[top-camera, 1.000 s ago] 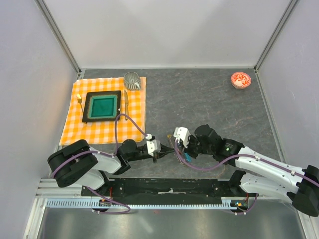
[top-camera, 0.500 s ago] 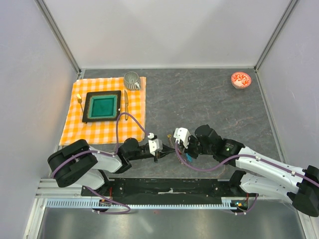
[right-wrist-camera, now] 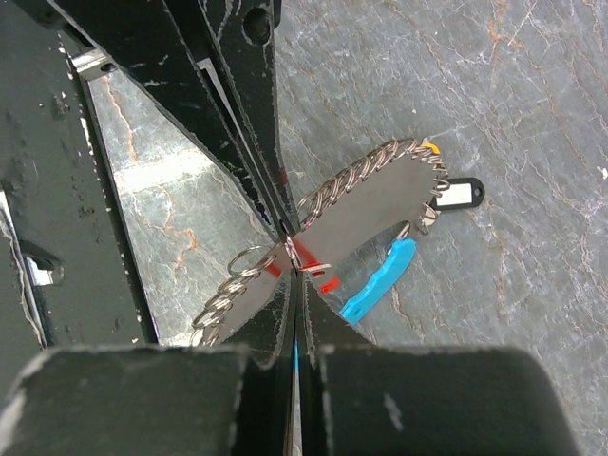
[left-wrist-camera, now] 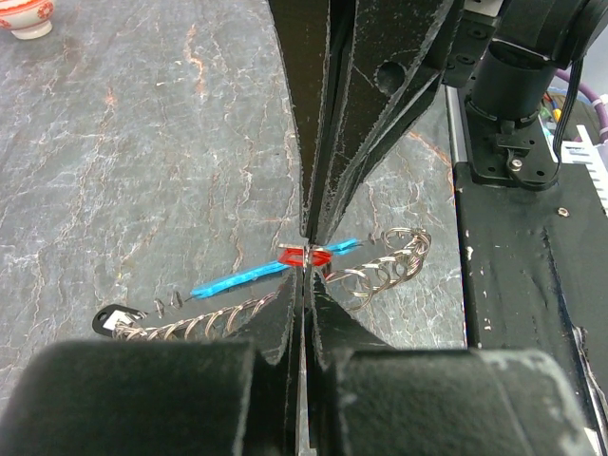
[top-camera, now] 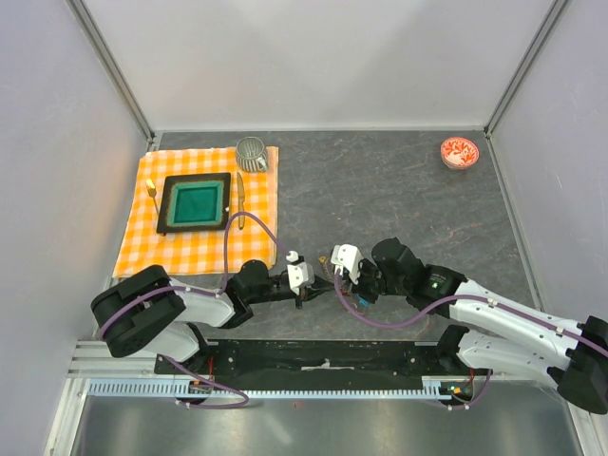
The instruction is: Put the keys on the keyring
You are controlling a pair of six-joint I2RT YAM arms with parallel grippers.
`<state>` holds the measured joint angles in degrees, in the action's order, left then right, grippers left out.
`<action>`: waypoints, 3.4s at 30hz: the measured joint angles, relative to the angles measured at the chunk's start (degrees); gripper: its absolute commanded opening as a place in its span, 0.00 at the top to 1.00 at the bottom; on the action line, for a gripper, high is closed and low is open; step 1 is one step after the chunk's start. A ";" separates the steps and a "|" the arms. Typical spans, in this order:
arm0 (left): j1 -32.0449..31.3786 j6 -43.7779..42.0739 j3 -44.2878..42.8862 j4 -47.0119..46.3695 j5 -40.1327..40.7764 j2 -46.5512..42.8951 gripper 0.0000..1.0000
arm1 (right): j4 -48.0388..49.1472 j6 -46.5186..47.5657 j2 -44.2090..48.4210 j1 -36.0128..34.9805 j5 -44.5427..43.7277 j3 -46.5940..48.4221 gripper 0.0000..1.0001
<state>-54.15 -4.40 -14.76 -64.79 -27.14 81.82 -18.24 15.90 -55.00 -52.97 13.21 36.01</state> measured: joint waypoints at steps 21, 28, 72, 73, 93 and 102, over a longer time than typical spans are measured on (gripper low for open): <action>-0.31 0.09 0.68 -1.44 4.11 0.15 0.98 | 0.31 0.26 -0.81 0.00 0.70 0.02 0.74; -0.33 0.09 0.85 -1.79 4.33 0.15 0.98 | 0.24 -0.07 1.42 0.00 -2.01 0.02 0.63; -0.33 -1.66 1.16 -1.25 -2.32 -0.24 0.98 | -1.18 2.99 -1.27 0.00 1.20 0.02 0.76; -0.33 -1.66 1.16 -1.25 -2.51 -0.24 0.98 | -1.18 2.99 -1.27 0.00 1.29 0.02 0.76; -0.33 -1.68 1.16 -0.83 -3.45 -0.24 0.98 | -1.57 3.85 -0.96 0.00 3.78 0.02 1.00; -0.33 -1.68 0.87 0.04 -3.37 -0.37 0.98 | -2.10 3.85 -0.26 0.00 3.89 0.02 1.00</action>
<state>-54.48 -6.09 -13.89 -64.75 -30.50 81.45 -20.34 19.75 -55.27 -52.97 17.10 36.03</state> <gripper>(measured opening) 0.023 0.007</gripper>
